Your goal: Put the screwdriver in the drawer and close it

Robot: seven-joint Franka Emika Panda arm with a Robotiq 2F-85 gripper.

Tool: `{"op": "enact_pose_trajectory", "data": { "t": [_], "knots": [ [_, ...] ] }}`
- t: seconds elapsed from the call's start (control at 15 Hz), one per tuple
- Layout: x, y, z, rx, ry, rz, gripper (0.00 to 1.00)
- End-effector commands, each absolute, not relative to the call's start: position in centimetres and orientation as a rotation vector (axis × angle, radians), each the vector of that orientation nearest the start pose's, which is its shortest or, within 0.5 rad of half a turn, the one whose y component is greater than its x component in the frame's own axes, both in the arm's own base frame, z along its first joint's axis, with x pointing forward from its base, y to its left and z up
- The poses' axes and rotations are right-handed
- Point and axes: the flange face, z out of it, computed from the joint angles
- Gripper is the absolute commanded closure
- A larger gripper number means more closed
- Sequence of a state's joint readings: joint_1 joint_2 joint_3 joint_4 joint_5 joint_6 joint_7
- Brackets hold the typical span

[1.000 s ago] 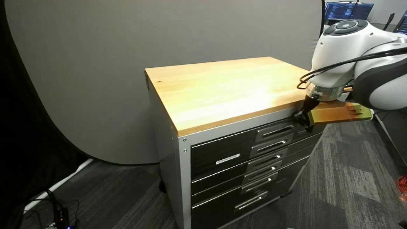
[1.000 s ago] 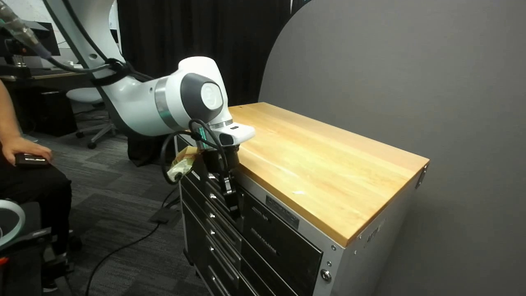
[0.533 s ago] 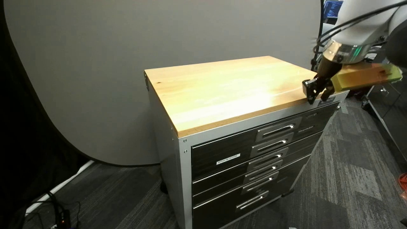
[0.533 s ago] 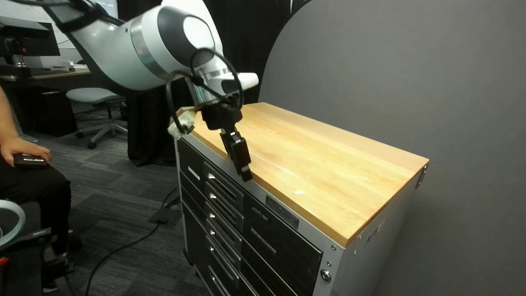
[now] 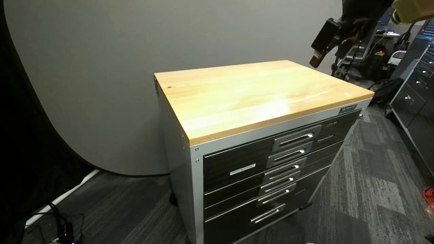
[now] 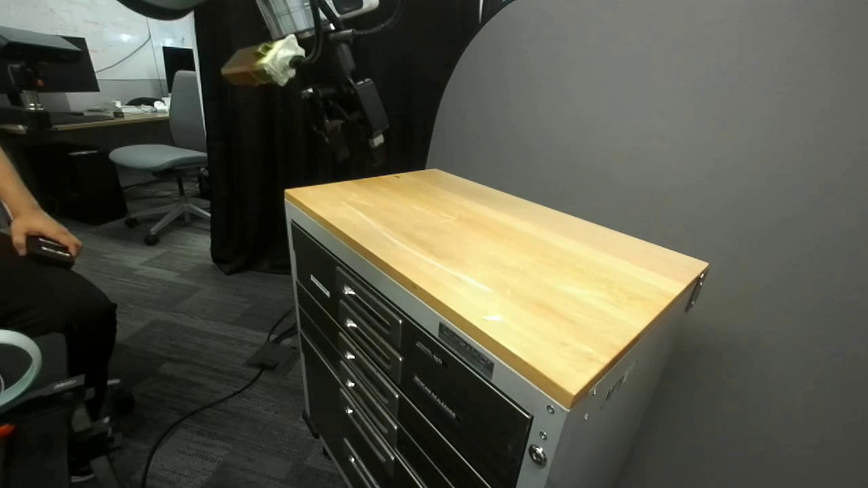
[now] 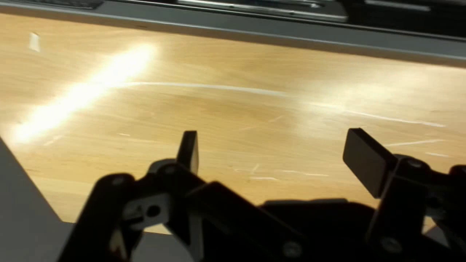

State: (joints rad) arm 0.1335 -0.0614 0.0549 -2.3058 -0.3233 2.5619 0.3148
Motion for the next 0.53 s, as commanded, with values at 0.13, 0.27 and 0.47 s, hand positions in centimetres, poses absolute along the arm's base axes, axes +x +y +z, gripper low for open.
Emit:
{"op": "enact_pose_trajectory", "data": {
  "t": [0.13,0.27,0.47],
  "knots": [
    [50.2,12.9,45.2,-3.136,-0.581,-0.376,0.0],
    [50.4,13.1,43.8,-3.156,-0.524,-0.395,0.0],
    [50.2,12.9,44.3,-3.156,-0.56,-0.378,0.0]
  ]
}}
